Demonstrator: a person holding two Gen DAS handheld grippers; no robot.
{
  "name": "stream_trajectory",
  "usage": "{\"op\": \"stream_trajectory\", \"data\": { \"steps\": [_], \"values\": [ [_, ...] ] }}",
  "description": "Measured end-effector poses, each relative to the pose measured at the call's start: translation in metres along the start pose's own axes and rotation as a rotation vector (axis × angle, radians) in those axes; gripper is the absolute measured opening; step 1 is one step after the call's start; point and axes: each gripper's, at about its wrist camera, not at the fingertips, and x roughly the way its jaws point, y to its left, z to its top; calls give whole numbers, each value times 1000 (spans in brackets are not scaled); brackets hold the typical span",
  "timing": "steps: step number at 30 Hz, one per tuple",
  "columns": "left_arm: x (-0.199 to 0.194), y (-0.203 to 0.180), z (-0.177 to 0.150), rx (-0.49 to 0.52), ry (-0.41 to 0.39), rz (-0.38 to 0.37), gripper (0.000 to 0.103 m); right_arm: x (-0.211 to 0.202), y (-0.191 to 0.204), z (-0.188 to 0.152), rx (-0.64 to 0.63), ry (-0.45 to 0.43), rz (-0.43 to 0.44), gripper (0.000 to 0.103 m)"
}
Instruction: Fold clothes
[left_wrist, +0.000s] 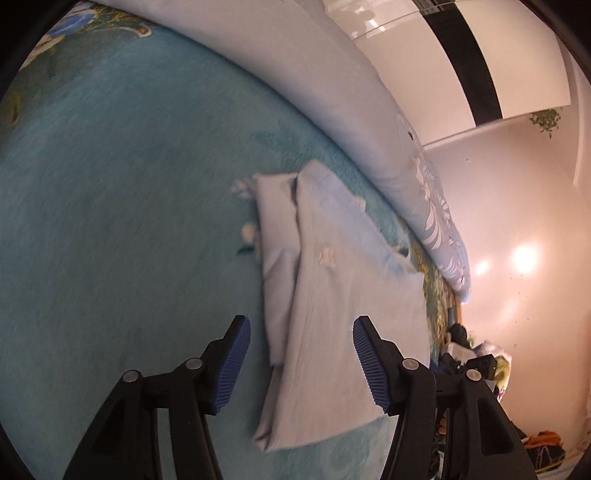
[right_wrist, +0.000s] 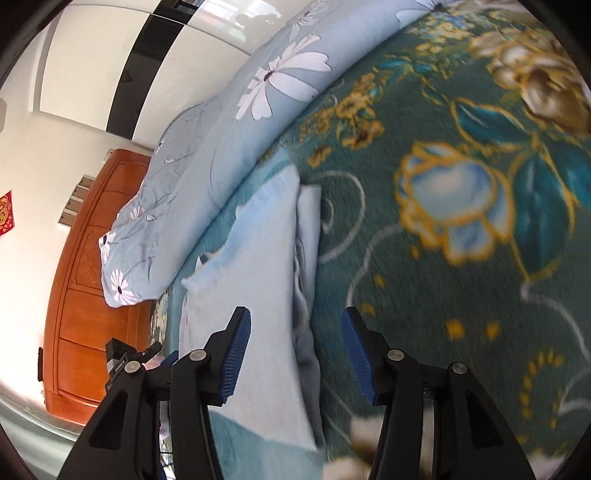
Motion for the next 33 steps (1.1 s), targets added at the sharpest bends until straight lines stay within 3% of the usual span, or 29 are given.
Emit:
{"op": "stream_trajectory", "data": {
  "steps": [4, 7, 15, 19, 21, 25, 30, 33],
  "values": [
    [-9, 7, -48, 16, 62, 12, 62, -14, -14, -43, 32, 50, 17, 53],
    [-7, 5, -62, -7, 95, 25, 62, -14, -14, -56, 62, 43, 25, 53],
    [11, -15, -60, -70, 36, 35, 64, -3, -1, -75, 140, -38, 6, 53],
    [13, -20, -59, -65, -6, 54, 64, 4, 1, -74, 158, -93, 30, 53],
    [9, -17, -60, -76, -36, 24, 63, 5, -1, -71, 171, -113, 62, 53],
    [10, -9, -62, -111, -73, -28, 51, 11, 0, -69, 140, -107, 78, 43],
    [14, -4, -62, -138, -92, -17, 19, 16, -11, -66, 158, -96, 107, 9],
    [16, 0, -61, -162, -103, -13, 10, 16, -14, -66, 167, -98, 143, 6]
  ]
}}
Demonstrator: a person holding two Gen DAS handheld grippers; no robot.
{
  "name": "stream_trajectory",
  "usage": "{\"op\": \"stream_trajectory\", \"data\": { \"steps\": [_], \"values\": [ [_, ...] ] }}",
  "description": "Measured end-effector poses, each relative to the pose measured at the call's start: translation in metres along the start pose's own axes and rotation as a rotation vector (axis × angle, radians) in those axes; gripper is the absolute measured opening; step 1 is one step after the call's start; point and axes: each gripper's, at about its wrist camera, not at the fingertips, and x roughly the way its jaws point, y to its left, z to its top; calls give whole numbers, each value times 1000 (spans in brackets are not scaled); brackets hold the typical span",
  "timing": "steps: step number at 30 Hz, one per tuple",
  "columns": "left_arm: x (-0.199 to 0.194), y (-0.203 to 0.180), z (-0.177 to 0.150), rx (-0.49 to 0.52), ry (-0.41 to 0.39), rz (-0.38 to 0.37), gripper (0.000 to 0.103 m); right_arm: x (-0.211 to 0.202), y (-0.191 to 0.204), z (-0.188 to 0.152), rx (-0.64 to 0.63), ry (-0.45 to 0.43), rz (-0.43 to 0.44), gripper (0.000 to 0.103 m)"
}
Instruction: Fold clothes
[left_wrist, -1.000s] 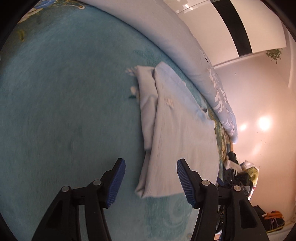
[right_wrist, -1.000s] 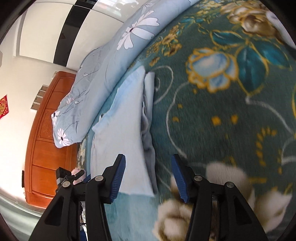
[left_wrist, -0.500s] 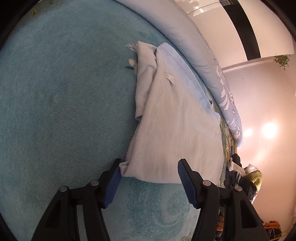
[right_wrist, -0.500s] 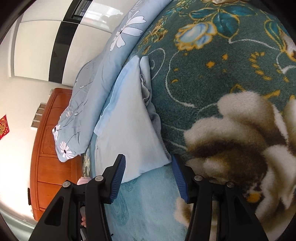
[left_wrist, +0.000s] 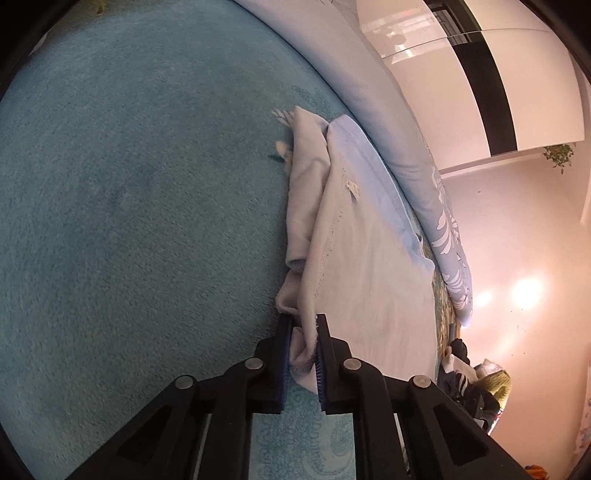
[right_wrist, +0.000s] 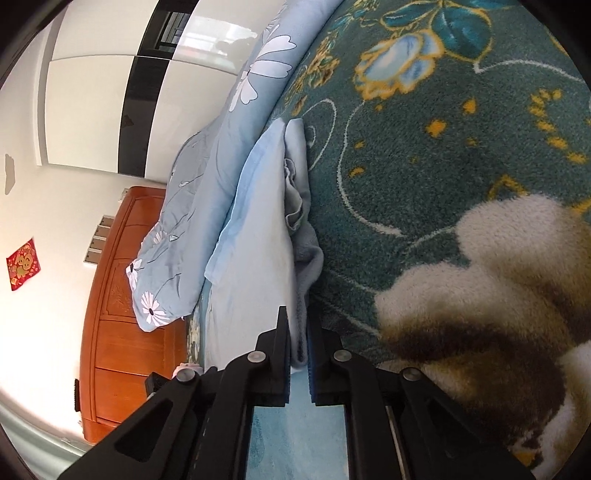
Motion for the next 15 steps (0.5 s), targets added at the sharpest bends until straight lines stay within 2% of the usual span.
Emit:
{"op": "stream_trajectory", "data": {
  "steps": [8, 15],
  "values": [
    [-36, -10, -23, 24, -20, 10, 7, -22, 26, -19, -60, 6, 45, 4],
    [-82, 6, -78, 33, 9, 25, 7, -60, 23, -69, -38, 31, 56, 4]
  ]
}}
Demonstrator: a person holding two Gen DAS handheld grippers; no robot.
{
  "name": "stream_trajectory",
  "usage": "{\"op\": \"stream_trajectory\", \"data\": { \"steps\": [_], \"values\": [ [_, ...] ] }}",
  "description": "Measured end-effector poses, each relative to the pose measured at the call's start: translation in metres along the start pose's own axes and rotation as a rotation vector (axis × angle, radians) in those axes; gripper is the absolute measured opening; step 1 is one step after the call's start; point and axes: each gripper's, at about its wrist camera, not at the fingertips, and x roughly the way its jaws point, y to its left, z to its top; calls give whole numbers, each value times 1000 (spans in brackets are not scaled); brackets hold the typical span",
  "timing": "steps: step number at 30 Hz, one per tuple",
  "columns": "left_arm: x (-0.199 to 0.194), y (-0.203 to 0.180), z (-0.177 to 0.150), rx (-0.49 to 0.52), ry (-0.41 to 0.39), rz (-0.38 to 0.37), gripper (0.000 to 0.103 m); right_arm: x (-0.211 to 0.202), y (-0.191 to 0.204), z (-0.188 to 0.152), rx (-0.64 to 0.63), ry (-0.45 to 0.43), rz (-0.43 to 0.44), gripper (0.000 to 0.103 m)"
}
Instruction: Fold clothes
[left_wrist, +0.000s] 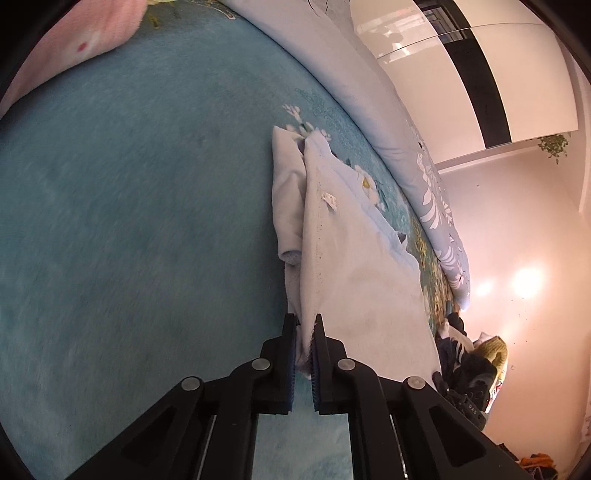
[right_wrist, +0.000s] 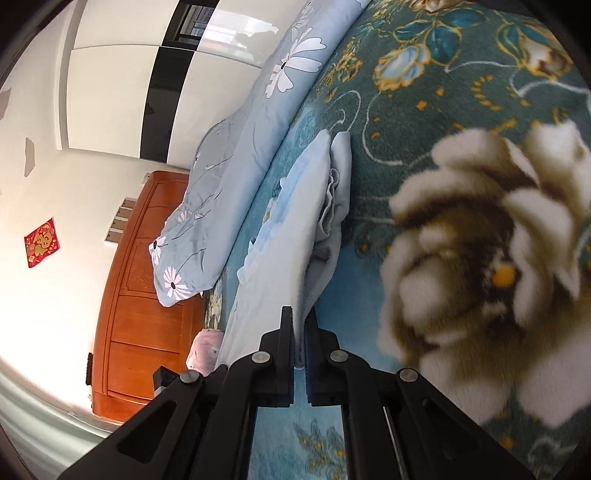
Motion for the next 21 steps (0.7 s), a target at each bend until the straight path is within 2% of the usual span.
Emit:
{"op": "stream_trajectory", "data": {
  "steps": [7, 11, 15, 19, 21],
  "values": [
    [-38, 26, -67, -8, 17, -14, 7, -46, -13, -60, 21, 27, 34, 4],
    [-48, 34, -91, 5, 11, -6, 7, -60, -25, -81, 25, 32, 5, 4],
    [-40, 34, -95, 17, -1, 30, 7, -59, -37, -87, 41, 42, -25, 4],
    [-36, 41, -98, -5, -8, 31, 7, -56, -36, -87, 20, 44, -63, 4],
    [-38, 41, -100, 0, -7, 31, 11, -55, -35, -87, 5, 45, -90, 4]
  ]
}}
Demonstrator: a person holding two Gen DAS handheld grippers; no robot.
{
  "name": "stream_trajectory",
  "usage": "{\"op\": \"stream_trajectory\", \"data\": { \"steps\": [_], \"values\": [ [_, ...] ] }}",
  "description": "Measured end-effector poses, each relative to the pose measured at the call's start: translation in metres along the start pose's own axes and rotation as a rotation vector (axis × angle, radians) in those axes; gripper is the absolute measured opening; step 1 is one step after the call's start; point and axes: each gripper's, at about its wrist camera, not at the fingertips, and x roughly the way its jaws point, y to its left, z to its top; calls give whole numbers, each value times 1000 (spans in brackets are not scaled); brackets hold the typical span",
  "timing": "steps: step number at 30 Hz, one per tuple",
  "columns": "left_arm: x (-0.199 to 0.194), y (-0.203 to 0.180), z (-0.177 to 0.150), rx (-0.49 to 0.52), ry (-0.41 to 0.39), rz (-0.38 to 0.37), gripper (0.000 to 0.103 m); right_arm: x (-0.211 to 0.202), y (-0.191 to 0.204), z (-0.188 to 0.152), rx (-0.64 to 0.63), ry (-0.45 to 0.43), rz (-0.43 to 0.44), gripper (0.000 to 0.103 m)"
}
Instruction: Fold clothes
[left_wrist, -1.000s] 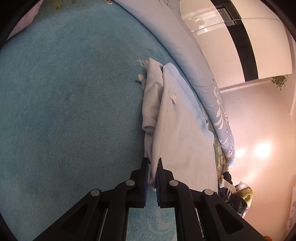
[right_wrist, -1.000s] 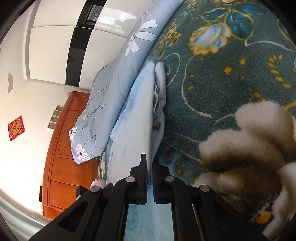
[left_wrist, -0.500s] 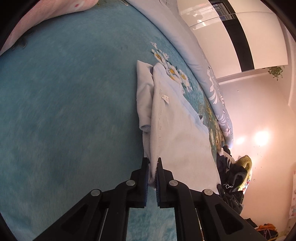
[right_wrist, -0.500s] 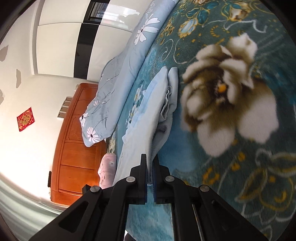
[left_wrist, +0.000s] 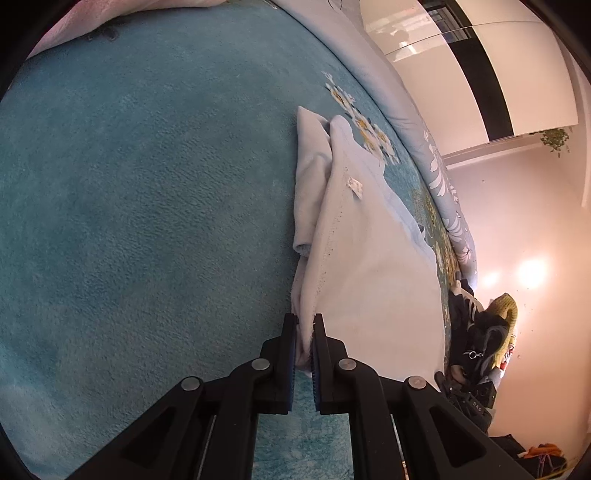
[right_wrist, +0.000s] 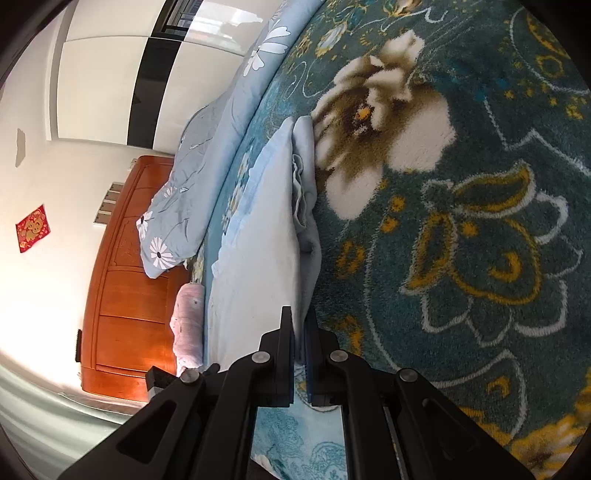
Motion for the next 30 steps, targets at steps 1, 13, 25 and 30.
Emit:
{"op": "stream_trajectory", "data": {
  "steps": [1, 13, 25, 30],
  "values": [
    [-2, -1, -1, 8, 0, 3, 11, 1, 1, 0, -5, 1, -10, 4],
    [-34, -73, -5, 296, -90, 104, 13, 3, -3, 2, -14, 18, -54, 4],
    [96, -142, -42, 418, 37, 89, 13, 2, 4, -1, -22, 13, -90, 4],
    [110, -131, -38, 372, 80, 56, 13, 0, 8, 0, -31, 7, -101, 4]
  ]
}}
